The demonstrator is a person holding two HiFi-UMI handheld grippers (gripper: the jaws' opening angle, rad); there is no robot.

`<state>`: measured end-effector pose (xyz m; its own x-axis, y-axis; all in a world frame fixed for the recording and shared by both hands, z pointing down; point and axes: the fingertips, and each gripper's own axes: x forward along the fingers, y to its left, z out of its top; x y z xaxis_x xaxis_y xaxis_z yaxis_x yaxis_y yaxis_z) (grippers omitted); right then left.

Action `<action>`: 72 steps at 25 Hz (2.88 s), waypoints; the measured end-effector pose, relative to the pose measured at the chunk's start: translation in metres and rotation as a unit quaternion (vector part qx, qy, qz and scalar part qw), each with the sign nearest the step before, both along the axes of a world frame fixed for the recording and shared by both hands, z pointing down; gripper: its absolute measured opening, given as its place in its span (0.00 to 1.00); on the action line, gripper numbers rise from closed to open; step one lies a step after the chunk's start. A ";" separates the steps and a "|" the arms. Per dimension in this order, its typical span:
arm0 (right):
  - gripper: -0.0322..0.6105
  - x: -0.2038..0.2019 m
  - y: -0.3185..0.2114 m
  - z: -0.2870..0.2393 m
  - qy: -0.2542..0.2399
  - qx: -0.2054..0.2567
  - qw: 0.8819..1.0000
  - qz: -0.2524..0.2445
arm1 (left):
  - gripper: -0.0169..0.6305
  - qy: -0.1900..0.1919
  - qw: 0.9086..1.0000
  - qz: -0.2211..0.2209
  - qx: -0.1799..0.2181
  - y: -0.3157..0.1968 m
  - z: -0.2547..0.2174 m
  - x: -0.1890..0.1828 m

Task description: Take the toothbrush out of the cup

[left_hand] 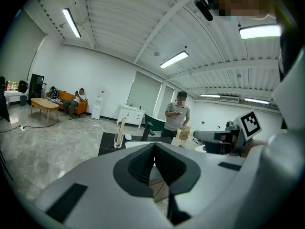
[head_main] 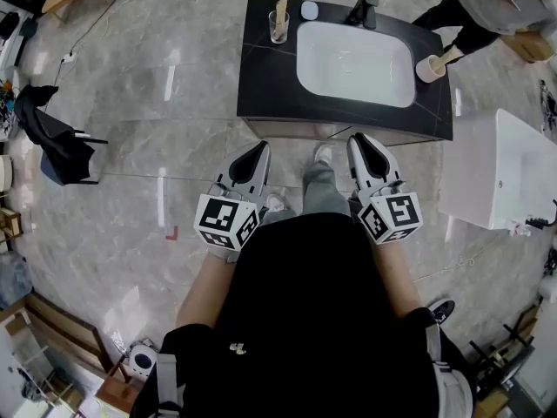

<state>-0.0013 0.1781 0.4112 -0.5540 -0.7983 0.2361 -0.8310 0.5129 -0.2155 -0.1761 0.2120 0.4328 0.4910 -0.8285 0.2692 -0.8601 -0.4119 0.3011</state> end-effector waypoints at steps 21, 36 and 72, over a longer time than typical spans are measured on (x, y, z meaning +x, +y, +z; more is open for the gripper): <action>0.15 0.038 -0.195 0.014 -0.045 -0.040 0.992 -0.112 | 0.06 -0.037 0.995 -0.090 -0.036 -0.180 0.008 0.057; 0.15 0.076 -0.250 0.028 -0.062 -0.057 0.988 -0.127 | 0.06 -0.059 0.990 -0.116 -0.048 -0.233 0.013 0.093; 0.15 0.075 -0.221 0.019 0.039 -0.066 0.992 0.100 | 0.23 -0.101 0.992 -0.016 -0.070 -0.334 0.092 -0.015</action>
<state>0.0740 -0.0432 0.4306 -0.3636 -0.8496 0.3821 -0.9300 0.3072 -0.2020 -0.1910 -0.1225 0.5252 0.3885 -0.7908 0.4730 -0.9210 -0.3494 0.1724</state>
